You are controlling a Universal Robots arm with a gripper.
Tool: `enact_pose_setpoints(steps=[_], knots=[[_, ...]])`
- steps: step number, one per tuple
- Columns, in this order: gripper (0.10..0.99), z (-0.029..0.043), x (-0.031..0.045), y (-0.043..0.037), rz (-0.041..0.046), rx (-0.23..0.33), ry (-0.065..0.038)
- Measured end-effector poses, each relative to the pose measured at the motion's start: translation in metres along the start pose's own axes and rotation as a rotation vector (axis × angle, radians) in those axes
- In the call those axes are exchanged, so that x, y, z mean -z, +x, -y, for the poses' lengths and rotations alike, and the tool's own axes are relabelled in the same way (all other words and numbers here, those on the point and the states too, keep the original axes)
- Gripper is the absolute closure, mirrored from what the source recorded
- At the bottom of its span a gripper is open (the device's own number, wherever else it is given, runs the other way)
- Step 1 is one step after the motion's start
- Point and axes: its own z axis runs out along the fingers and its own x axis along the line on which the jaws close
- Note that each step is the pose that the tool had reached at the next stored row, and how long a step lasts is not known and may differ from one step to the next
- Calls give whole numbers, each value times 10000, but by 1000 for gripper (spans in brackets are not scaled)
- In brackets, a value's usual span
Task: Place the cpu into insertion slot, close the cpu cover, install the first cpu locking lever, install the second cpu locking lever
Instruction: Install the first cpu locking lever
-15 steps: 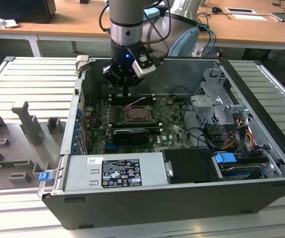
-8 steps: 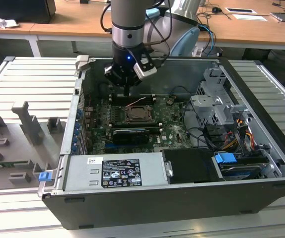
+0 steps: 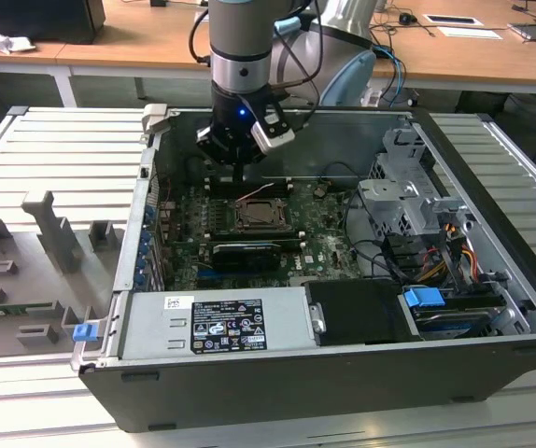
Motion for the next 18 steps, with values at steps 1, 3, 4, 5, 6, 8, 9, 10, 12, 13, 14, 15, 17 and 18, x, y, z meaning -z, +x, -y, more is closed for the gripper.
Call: enact_pose_setpoints(steps=[1, 3, 4, 5, 6, 8, 9, 10, 12, 13, 14, 15, 17, 18], knots=[[980, 1, -10, 0, 0, 1, 0], [980, 4, -38, -3, 0, 3, 0], [980, 5, -45, -8, 0, 5, -1], [980, 6, -52, -25, -2, 5, 0], [980, 7, -56, -40, -1, 9, 0], [980, 10, -68, -88, -2, 27, 0], [980, 11, -73, -110, -3, 28, -1], [980, 14, -87, -139, -2, 29, -2], [980, 15, -103, -142, -2, 27, 0], [980, 16, -107, -142, -2, 29, -1], [980, 16, -109, -142, -3, 28, 1], [980, 17, -111, -142, -4, 27, 2], [980, 17, -116, -143, -3, 28, 1], [980, 17, -121, -143, -2, 29, 0]])
